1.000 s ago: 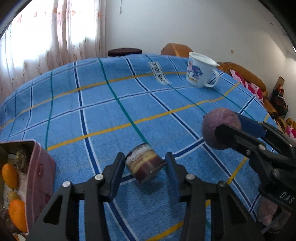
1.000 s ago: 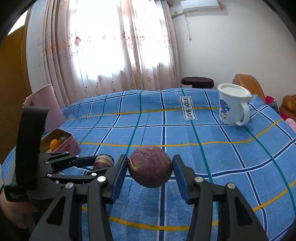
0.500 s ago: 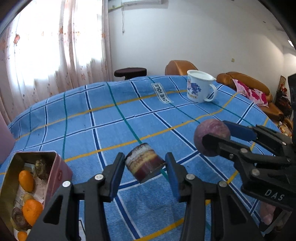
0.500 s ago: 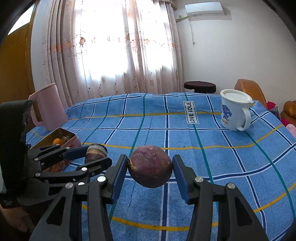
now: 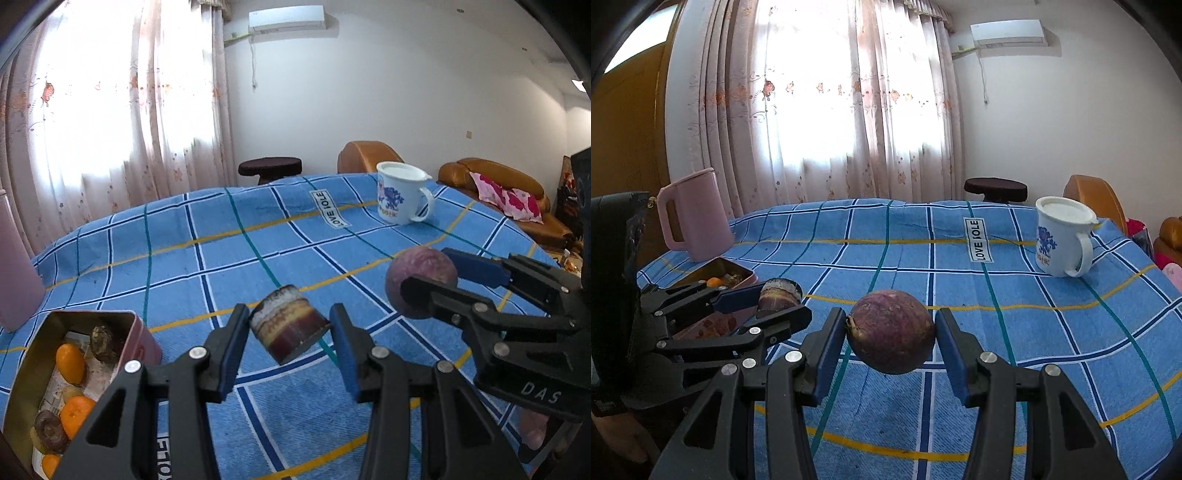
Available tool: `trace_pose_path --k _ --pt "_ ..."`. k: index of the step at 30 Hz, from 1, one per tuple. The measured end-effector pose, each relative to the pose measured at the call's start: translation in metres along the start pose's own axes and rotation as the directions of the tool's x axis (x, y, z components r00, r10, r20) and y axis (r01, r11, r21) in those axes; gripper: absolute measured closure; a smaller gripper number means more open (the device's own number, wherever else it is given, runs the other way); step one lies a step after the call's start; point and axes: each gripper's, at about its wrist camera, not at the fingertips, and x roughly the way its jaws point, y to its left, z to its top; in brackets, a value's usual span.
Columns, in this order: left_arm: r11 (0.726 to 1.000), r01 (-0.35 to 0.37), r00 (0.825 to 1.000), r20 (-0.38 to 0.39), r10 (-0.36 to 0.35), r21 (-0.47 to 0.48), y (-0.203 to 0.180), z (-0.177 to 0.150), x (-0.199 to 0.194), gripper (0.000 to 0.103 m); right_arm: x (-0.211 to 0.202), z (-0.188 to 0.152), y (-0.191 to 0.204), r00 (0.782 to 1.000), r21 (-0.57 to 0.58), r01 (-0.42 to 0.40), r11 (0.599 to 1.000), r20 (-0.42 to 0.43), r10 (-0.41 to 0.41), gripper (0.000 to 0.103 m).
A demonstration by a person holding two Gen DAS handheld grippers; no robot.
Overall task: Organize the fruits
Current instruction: 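Lift the snack roll with the left tool while the right tool holds the purple fruit raised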
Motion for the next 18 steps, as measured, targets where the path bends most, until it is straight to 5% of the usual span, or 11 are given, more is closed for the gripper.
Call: trace_pose_path --k 18 --pt "0.999 -0.018 0.995 0.094 0.02 -0.029 0.004 -0.005 -0.021 0.056 -0.012 -0.001 0.008 0.998 -0.032 0.001 0.999 0.062 0.001 0.051"
